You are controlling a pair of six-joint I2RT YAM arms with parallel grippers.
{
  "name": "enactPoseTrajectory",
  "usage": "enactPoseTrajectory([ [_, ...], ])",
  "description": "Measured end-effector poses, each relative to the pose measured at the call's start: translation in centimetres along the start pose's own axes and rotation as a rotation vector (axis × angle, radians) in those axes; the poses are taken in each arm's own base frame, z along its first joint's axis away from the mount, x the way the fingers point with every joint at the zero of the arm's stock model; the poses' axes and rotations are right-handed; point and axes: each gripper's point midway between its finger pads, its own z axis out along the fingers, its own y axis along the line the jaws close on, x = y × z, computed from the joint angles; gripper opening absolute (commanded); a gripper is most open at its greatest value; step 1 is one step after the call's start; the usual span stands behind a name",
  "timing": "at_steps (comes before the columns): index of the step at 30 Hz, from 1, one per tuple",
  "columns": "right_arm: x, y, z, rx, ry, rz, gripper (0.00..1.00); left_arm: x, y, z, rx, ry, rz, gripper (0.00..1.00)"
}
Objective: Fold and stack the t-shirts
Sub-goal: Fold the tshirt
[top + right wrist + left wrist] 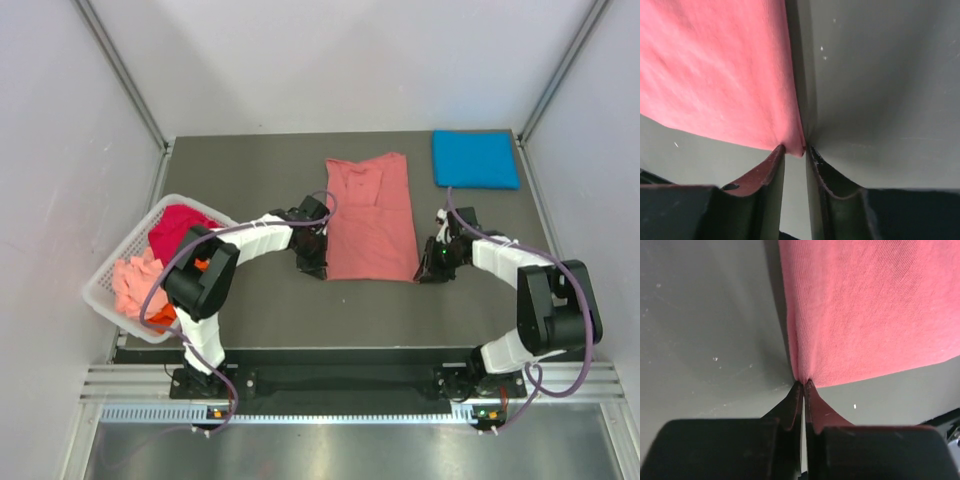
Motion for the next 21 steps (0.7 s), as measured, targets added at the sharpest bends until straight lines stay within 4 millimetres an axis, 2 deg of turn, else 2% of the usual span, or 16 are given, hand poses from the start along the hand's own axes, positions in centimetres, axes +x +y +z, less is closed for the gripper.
enactPoseTrajectory([
  [3, 0.4, -0.2, 0.1, -0.008, -0.013, -0.009, 0.0, 0.1, 0.0, -0.1, -0.008, -0.03, -0.002, 0.0],
  [16, 0.8, -0.5, -0.1, -0.012, -0.072, -0.012, 0.0, 0.9, 0.4, -0.4, 0.007, -0.093, -0.051, 0.0],
  [21, 0.9, -0.7, -1.2, 0.017, -0.099, 0.008, 0.0, 1.6, 0.4, -0.7, 0.004, -0.086, -0.075, 0.0],
])
